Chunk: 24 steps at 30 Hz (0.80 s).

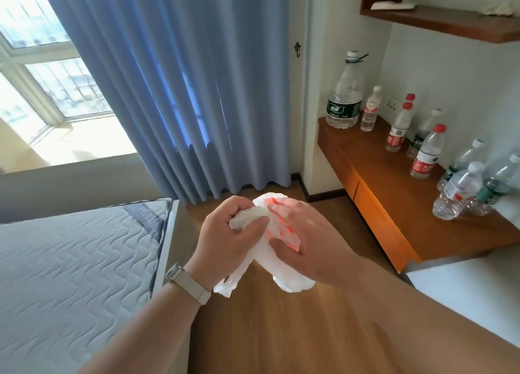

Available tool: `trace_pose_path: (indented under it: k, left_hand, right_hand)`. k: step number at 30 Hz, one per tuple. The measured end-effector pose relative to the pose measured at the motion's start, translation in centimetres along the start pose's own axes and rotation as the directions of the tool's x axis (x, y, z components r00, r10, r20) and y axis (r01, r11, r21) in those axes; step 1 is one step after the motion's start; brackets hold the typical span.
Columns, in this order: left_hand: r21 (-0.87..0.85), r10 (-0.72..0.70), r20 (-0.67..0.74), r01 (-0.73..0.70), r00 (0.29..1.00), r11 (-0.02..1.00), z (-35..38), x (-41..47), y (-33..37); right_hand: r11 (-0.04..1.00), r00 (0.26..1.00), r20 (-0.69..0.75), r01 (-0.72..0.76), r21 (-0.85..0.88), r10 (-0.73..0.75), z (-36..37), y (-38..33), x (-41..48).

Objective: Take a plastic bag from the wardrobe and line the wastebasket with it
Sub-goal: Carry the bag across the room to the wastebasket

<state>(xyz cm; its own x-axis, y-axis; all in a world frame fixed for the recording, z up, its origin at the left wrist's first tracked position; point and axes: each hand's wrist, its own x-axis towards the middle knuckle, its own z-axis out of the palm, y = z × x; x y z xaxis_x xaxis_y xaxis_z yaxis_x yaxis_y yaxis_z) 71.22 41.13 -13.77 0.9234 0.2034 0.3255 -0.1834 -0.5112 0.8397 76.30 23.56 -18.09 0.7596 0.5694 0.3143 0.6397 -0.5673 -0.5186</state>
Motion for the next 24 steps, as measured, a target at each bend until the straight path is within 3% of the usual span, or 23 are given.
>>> trace_pose_path:
  k: [9, 24]
  left_hand:
    - [0.025, -0.069, -0.100, 0.072, 0.993, 0.997, 0.5, 6.9, -2.8]
    - [-0.093, -0.163, -0.137, 0.151, 0.977, 0.984, -1.5, 25.1, -14.0]
  right_hand:
    - [0.988, 0.988, -0.031, 0.151, 0.042, -0.150, 1.6, 4.1, 8.5]
    - [0.979, 0.978, 0.049, 0.200, 0.026, -0.201, 7.9, 11.2, 28.9]
